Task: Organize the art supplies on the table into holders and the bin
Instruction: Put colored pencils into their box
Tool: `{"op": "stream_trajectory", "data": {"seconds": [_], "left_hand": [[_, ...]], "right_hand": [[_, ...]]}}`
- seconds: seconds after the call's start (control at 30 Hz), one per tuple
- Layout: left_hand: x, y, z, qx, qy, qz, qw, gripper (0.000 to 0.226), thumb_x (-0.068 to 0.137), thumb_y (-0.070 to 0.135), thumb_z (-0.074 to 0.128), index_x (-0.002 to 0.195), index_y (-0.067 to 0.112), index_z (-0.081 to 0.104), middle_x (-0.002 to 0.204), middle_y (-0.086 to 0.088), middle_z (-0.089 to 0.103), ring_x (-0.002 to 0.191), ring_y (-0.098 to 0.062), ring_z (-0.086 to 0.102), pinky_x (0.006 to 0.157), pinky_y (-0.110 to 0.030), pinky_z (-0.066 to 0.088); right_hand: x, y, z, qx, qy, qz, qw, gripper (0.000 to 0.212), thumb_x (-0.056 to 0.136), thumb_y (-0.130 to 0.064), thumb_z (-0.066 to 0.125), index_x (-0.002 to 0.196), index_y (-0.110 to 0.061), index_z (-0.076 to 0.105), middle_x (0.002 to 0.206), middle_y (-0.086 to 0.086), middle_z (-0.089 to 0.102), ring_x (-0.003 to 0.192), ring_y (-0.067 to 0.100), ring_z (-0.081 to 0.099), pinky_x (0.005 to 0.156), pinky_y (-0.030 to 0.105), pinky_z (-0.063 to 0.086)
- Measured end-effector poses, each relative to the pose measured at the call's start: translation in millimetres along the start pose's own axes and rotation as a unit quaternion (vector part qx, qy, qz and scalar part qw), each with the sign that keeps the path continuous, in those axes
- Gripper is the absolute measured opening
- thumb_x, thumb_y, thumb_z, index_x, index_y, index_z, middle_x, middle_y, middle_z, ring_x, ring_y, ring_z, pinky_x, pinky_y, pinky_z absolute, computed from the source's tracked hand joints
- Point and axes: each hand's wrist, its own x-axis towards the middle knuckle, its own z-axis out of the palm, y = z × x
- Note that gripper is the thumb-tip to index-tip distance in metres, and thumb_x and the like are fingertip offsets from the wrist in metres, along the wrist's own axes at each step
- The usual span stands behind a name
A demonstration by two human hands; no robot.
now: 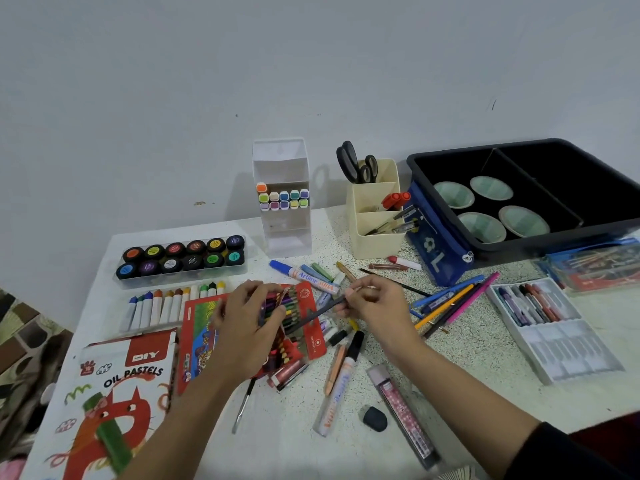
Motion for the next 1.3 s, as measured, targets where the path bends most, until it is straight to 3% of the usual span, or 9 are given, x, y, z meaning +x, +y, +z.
{"op": "stream_trajectory", "data": {"seconds": [0.13, 0.23, 0.33, 0.43, 0.57, 0.73, 0.97, 1.13, 1.3], "left_hand": [[0, 1, 2, -0.002, 0.002, 0.004, 1.0, 0.044, 0.087, 0.057, 0.033, 0.123, 0.042, 0.052, 0.137, 0.011, 0.042, 0.136, -0.008, 0.029, 0.119, -0.044, 0.007], [-1, 3, 5, 0.0, 0.003, 0.008, 1.0, 0.045, 0.086, 0.058, 0.033, 0.123, 0.042, 0.052, 0.135, 0.013, 0.041, 0.133, -0.006, 0.03, 0.119, -0.043, 0.006], [-2, 12, 8, -0.007, 0.011, 0.026, 1.0, 0.034, 0.088, 0.053, 0.036, 0.119, 0.046, 0.049, 0.127, 0.019, 0.039, 0.123, 0.004, 0.025, 0.116, -0.037, 0.005], [0, 16, 10, -0.009, 0.018, 0.036, 0.999, 0.032, 0.089, 0.052, 0.035, 0.118, 0.048, 0.047, 0.124, 0.021, 0.038, 0.123, 0.006, 0.025, 0.113, -0.032, 0.005], [0, 11, 12, -0.006, 0.014, 0.029, 0.999, 0.038, 0.087, 0.06, 0.031, 0.119, 0.047, 0.048, 0.128, 0.018, 0.04, 0.129, 0.0, 0.028, 0.116, -0.038, 0.007], [3, 14, 15, 0.015, 0.008, 0.023, 1.0, 0.036, 0.085, 0.061, 0.029, 0.116, 0.05, 0.044, 0.131, 0.015, 0.041, 0.132, -0.005, 0.029, 0.117, -0.041, 0.007], [3, 12, 18, 0.017, 0.009, 0.022, 1.0, 0.032, 0.086, 0.064, 0.031, 0.115, 0.054, 0.04, 0.131, 0.016, 0.04, 0.131, -0.004, 0.028, 0.117, -0.041, 0.006], [3, 10, 20, 0.036, 0.007, 0.025, 0.999, 0.042, 0.081, 0.075, 0.026, 0.115, 0.054, 0.041, 0.134, 0.016, 0.04, 0.134, -0.007, 0.03, 0.119, -0.043, 0.005], [4, 9, 21, 0.044, 0.011, 0.016, 0.999, 0.048, 0.084, 0.07, 0.033, 0.122, 0.045, 0.049, 0.141, 0.009, 0.041, 0.137, -0.011, 0.032, 0.119, -0.043, 0.004]], "right_hand": [[-4, 14, 13, -0.186, -0.043, -0.054, 0.98, 0.007, 0.083, -0.014, 0.08, 0.085, -0.013, 0.073, 0.076, 0.002, 0.073, 0.07, 0.015, 0.07, 0.066, 0.023, 0.057], [-3, 17, 20, -0.347, -0.072, -0.146, 0.924, 0.009, 0.079, -0.021, 0.084, 0.078, -0.018, 0.076, 0.087, -0.01, 0.064, 0.078, 0.003, 0.058, 0.069, 0.011, 0.045], [-1, 18, 29, -0.422, -0.102, -0.247, 0.866, 0.004, 0.082, -0.015, 0.081, 0.081, -0.015, 0.077, 0.092, -0.003, 0.062, 0.084, 0.011, 0.057, 0.077, 0.025, 0.048], [-3, 21, 33, -0.428, -0.103, -0.276, 0.854, 0.006, 0.081, -0.012, 0.078, 0.081, -0.015, 0.073, 0.091, -0.002, 0.061, 0.082, 0.016, 0.058, 0.075, 0.037, 0.052], [-2, 23, 22, -0.459, -0.046, -0.265, 0.847, 0.012, 0.089, -0.033, 0.073, 0.084, -0.022, 0.073, 0.09, -0.012, 0.058, 0.079, 0.009, 0.056, 0.068, 0.024, 0.046], [-3, 27, 18, -0.472, -0.075, -0.25, 0.842, 0.014, 0.093, -0.03, 0.069, 0.095, -0.019, 0.078, 0.089, -0.012, 0.063, 0.072, 0.0, 0.051, 0.064, 0.002, 0.029], [-5, -15, -14, -0.47, -0.126, -0.202, 0.85, 0.021, 0.097, -0.035, 0.062, 0.089, -0.019, 0.074, 0.089, -0.012, 0.061, 0.08, 0.002, 0.058, 0.074, 0.021, 0.052], [17, -51, -80, -0.62, -0.143, -0.114, 0.763, 0.012, 0.089, -0.015, 0.063, 0.082, -0.019, 0.072, 0.084, -0.006, 0.068, 0.076, 0.007, 0.064, 0.073, 0.032, 0.06], [21, -48, -100, -0.677, -0.22, -0.053, 0.7, 0.03, 0.084, 0.003, 0.059, 0.088, -0.026, 0.067, 0.088, -0.013, 0.051, 0.078, 0.004, 0.052, 0.062, 0.017, 0.04]]}}
